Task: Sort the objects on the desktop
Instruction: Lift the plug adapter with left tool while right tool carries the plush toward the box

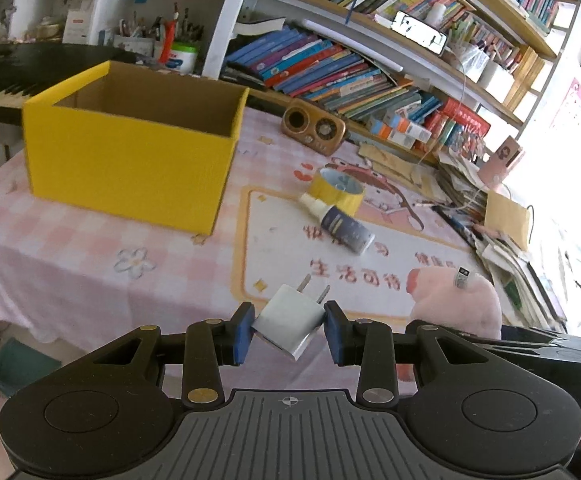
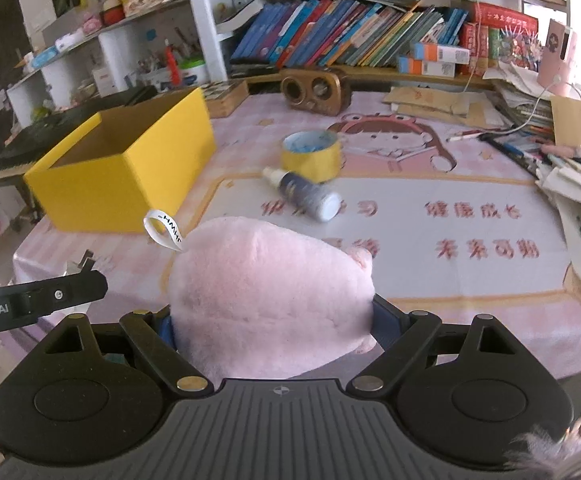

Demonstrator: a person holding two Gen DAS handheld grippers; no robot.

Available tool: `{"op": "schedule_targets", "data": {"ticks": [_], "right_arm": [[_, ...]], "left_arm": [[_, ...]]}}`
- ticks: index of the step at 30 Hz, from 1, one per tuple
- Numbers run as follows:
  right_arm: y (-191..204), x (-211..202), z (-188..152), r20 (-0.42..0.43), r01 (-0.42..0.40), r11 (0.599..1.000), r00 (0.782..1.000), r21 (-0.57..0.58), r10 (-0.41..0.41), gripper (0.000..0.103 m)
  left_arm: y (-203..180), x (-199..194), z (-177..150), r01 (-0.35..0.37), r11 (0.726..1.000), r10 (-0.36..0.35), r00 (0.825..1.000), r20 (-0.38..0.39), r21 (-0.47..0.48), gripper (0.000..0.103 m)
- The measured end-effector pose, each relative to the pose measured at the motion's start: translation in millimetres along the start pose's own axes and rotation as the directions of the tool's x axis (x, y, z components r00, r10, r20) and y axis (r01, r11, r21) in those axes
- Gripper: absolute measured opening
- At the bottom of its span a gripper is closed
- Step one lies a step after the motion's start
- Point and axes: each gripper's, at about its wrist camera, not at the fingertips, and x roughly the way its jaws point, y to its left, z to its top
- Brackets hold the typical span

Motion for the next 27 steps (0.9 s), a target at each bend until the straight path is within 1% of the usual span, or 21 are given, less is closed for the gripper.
{"op": "schedule_targets", "data": {"ticks": [5,10,17,27], "right_arm": [[25.7,-8.0,-20.1,-0.021,-0.019,1.000,1.000,-0.009,0.018,0.087],[50.6,-12.2,-33.1,-0.041,-0.051,0.998,0.998,-0.038,0.049,0.087],[78.8,-13.8,-39.4,-0.051,-0.096,0.992,0.994,-0.080,0.092,0.087],[102.1,-11.7,-37.6,-0.050,-0.142,0.981,0.989,-0.131,0.137,0.087]], "left_arm": [[16.3,-21.4,-15.2,-0.004,1.000,0.004,1.000,-0.005,-0.003,0.036],[34.2,-37.5,-23.4,-0.015,0.999,0.015,1.000,-0.003,-0.028,0.036],[52.4,-55.8,-28.8,-0.036,0.998,0.037,0.999,0.020,-0.055,0.036],[67.2,-72.0,-31.1,-0.067,0.994,0.073,0.995,0.064,-0.089,0.036]]}}
